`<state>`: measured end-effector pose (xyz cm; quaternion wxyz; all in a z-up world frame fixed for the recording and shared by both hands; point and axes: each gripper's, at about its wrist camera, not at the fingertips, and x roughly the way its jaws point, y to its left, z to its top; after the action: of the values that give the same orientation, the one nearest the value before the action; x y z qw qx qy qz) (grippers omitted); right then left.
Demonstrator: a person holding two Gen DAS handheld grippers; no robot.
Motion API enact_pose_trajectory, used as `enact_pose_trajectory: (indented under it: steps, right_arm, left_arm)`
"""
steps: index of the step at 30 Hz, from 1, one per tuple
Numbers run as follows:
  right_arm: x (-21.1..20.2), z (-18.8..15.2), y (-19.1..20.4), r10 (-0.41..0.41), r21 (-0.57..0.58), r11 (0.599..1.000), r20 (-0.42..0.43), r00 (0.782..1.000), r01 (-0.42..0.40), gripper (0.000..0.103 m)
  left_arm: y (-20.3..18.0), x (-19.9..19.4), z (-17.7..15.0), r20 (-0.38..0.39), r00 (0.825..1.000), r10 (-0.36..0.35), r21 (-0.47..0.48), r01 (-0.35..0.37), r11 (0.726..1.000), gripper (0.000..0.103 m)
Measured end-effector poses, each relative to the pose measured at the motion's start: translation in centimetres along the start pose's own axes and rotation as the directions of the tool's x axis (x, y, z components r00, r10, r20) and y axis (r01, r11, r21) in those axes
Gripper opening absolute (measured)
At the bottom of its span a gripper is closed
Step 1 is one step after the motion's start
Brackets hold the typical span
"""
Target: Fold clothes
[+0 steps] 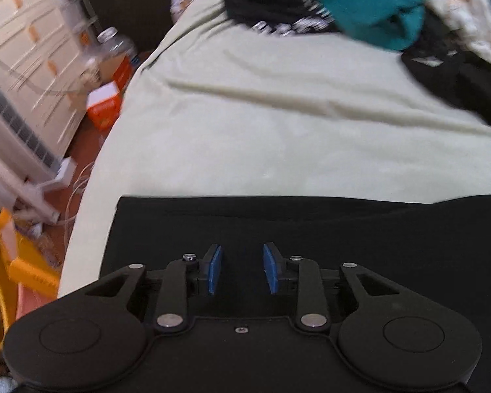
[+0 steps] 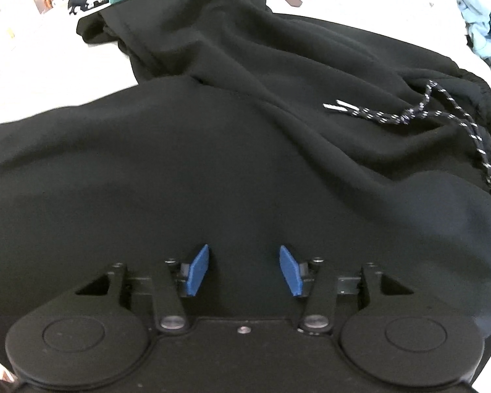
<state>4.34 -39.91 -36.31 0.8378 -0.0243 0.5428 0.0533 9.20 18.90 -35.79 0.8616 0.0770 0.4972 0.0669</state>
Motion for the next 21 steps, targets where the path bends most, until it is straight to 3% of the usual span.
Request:
enact_pose_trajectory:
  steps: [2,10,13,15,19,21]
  right_arm:
    - [-0.1,-0.1,-0.7,-0.016,0.038,0.999,-0.002,1.0,0.016,0.048]
    - [-0.1,2.3,0.3,-0.045,0.066,0.997,-0.01,0.999,0.046,0.048]
    - [-1.1,4.3,0.9,-0.039,0.089,0.995,0.041,0.998,0.035,0.048]
    - [-1.7,5.7,1.9,-0.053,0.067,0.997,0.092,0.994,0.047,0.049]
    - [-1.7,9.2,5.2,-0.047,0.031,0.999,0.177,0.983,0.042,0.058]
    - [-1.4,10.3,6.5,-0.037,0.011,0.999,0.211,0.977,0.035,0.061]
  left_arm:
    - [0.2,1.2,0.0,-0.015,1.0,0.026,0.015,-0.026,1.0,0.031]
    - [3.2,1.4,1.9,0.003,0.999,0.044,-0.101,-0.043,0.994,0.032]
    - [3.8,-0.3,3.6,0.08,0.996,-0.028,-0.206,0.044,0.978,0.033]
    - [3.8,-0.8,5.2,0.127,0.988,-0.087,-0.267,0.118,0.956,0.039]
    - [2.4,-0.6,8.8,0.187,0.964,-0.189,-0.327,0.243,0.913,0.068]
    - [0.5,0.1,11.2,0.211,0.942,-0.262,-0.345,0.323,0.881,0.072]
